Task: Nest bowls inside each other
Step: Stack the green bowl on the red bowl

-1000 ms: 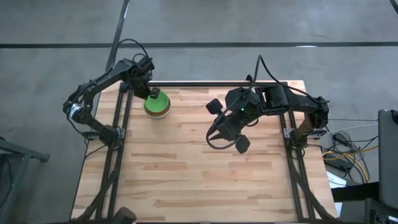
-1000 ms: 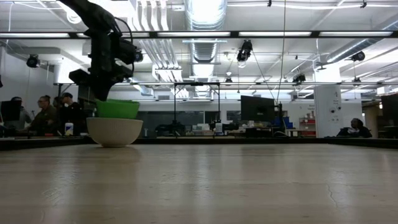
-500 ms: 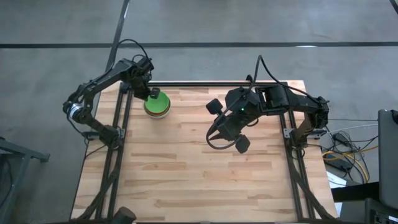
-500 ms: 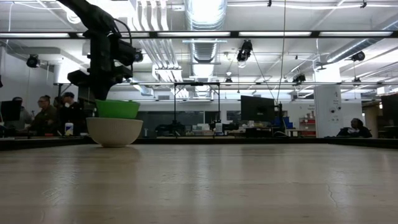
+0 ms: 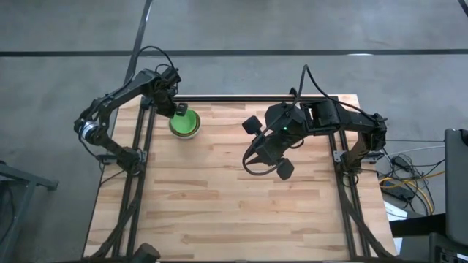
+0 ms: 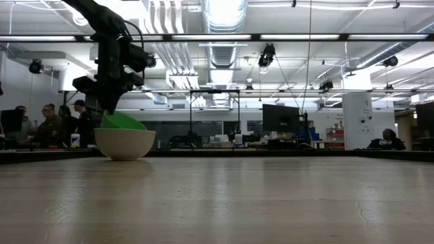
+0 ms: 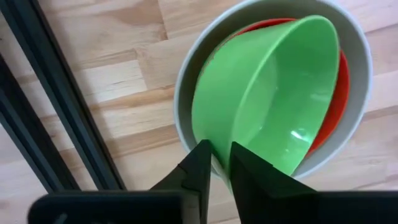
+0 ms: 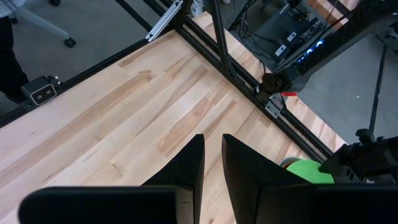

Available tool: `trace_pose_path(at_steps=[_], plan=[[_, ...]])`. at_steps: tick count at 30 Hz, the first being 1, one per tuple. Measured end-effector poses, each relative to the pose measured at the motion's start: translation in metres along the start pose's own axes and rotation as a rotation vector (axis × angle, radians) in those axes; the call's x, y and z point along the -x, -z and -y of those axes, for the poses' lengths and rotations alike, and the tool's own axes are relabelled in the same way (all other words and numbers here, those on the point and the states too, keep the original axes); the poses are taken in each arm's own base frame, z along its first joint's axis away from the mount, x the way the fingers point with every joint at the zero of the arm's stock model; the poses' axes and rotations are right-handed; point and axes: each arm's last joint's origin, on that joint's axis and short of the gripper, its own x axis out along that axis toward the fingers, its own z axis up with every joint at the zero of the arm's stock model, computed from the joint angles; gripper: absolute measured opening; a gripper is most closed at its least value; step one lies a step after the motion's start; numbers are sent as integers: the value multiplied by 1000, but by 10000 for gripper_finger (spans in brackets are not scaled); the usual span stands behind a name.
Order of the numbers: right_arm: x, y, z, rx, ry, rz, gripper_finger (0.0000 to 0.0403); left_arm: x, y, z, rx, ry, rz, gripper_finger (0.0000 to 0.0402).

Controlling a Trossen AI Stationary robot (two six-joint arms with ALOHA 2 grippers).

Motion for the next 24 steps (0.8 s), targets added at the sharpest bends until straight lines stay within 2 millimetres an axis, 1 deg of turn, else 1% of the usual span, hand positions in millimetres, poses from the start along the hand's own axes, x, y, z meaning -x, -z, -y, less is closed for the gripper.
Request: trace_pose_path(at_steps=[5,17,20,24], plan=[[0,0,0,0,0,0,52,0,0,0,-1,0,1,65],[0,0,0,0,0,0,52,-2,-1,0,-10,2,7,67],[0,0,0,0,0,0,52,-11,2,-1,-9,-5,-10,67],[0,0,0,0,0,0,52,-31,10,-6,2,-26,-66,67]])
